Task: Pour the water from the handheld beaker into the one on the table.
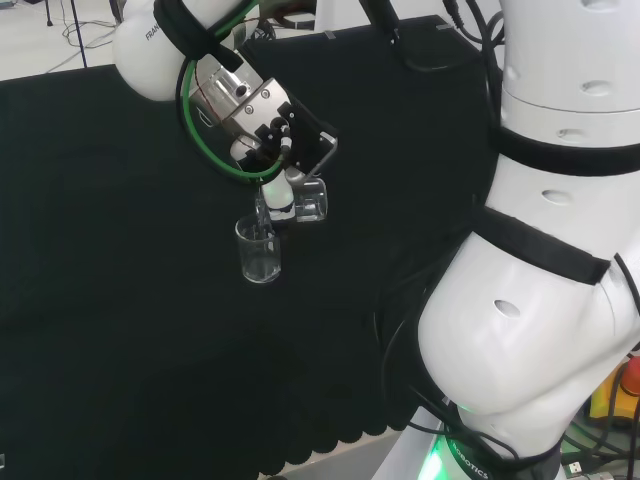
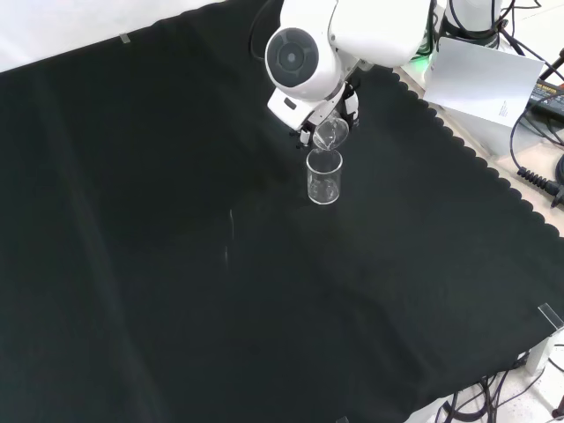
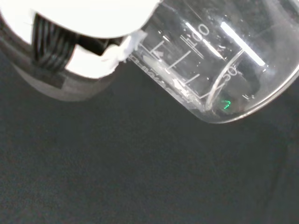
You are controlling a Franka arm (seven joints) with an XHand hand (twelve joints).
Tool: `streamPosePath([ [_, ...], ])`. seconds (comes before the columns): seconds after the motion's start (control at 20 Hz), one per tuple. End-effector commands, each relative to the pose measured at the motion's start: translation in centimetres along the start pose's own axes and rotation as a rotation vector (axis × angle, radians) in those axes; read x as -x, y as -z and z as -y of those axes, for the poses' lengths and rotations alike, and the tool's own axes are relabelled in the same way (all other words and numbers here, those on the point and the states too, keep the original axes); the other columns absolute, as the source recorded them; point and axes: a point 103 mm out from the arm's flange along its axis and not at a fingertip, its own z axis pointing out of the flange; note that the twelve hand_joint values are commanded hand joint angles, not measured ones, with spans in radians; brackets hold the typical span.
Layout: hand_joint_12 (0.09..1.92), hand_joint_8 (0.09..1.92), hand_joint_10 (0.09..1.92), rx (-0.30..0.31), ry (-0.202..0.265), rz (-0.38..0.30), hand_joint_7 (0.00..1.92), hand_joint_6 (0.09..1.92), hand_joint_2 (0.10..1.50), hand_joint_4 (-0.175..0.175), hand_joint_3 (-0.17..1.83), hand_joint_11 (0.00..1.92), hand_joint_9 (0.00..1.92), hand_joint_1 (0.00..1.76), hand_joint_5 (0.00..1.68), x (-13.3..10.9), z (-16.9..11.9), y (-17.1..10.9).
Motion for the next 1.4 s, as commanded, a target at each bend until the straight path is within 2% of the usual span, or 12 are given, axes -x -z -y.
streamPosePath([
  [0.05, 0.53, 0.09, 0.09, -0.014, -0.018, 0.028, 1.79, 0.41, 0.69, 0.175, 0.53, 1.62, 1.80, 1.15, 1.39, -0.57, 0.13, 0.48],
  [0.6, 0.53, 0.09, 0.09, -0.019, -0.033, 0.043, 1.79, 0.42, 0.69, 0.175, 0.53, 1.62, 1.80, 1.15, 1.38, -0.98, 0.37, 0.79],
  [0.75, 0.53, 0.09, 0.09, -0.017, -0.038, 0.071, 1.79, 0.42, 0.69, 0.175, 0.53, 1.62, 1.80, 1.15, 1.38, -1.18, 0.47, 0.91],
  [1.4, 0.53, 0.09, 0.09, -0.050, -0.050, 0.092, 1.79, 0.43, 0.69, 0.175, 0.53, 1.62, 1.80, 1.15, 1.37, -1.22, 0.51, 1.13],
])
